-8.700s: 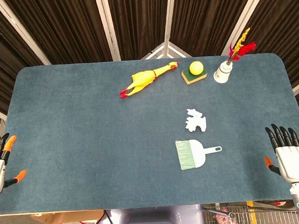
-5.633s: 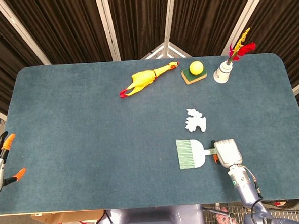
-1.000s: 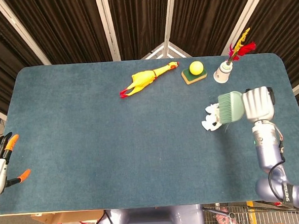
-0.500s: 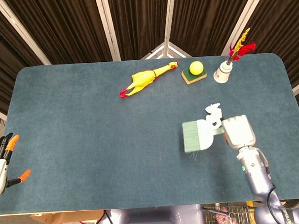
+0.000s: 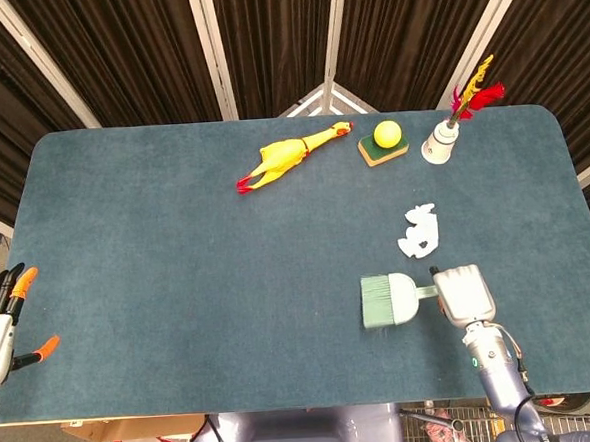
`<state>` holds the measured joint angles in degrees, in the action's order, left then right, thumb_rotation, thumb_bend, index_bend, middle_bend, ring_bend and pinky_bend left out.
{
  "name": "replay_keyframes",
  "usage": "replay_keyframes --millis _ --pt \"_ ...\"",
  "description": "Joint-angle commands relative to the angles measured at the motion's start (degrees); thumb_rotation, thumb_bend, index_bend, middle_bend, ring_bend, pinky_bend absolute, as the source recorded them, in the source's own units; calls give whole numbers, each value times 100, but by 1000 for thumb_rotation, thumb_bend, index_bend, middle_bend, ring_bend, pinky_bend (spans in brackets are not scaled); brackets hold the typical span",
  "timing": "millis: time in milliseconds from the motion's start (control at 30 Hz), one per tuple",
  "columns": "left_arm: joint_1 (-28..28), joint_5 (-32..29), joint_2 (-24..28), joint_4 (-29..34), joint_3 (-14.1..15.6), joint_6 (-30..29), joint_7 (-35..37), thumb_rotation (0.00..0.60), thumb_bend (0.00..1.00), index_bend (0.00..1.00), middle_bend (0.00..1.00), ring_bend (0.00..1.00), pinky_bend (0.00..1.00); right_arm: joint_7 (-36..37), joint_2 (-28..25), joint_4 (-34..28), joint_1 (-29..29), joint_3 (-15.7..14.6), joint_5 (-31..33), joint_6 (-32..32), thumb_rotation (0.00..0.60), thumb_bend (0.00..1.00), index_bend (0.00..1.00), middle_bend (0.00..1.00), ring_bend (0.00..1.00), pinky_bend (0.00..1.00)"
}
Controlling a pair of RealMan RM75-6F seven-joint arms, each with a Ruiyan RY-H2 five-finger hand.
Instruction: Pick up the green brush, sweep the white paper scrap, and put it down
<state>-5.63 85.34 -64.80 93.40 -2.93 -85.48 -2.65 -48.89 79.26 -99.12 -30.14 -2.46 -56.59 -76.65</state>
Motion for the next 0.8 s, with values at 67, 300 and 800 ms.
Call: replay_keyframes --millis 67,300,800 --pt "0 -26 -4 -6 -8 10 -7 600 10 0 0 0 0 -127 96 152 115 -76 -136 -145 600 446 132 345 348 470" --pt "1 -32 -2 3 -8 11 -32 600 10 0 0 0 0 -174 -52 135 290 -143 -276 -311 600 425 23 188 156 242" --pt "21 32 -17 -95 -12 -86 -191 600 10 0 0 0 0 1694 -1096 151 1169 -480 -1796 -1268 600 356 0 0 0 56"
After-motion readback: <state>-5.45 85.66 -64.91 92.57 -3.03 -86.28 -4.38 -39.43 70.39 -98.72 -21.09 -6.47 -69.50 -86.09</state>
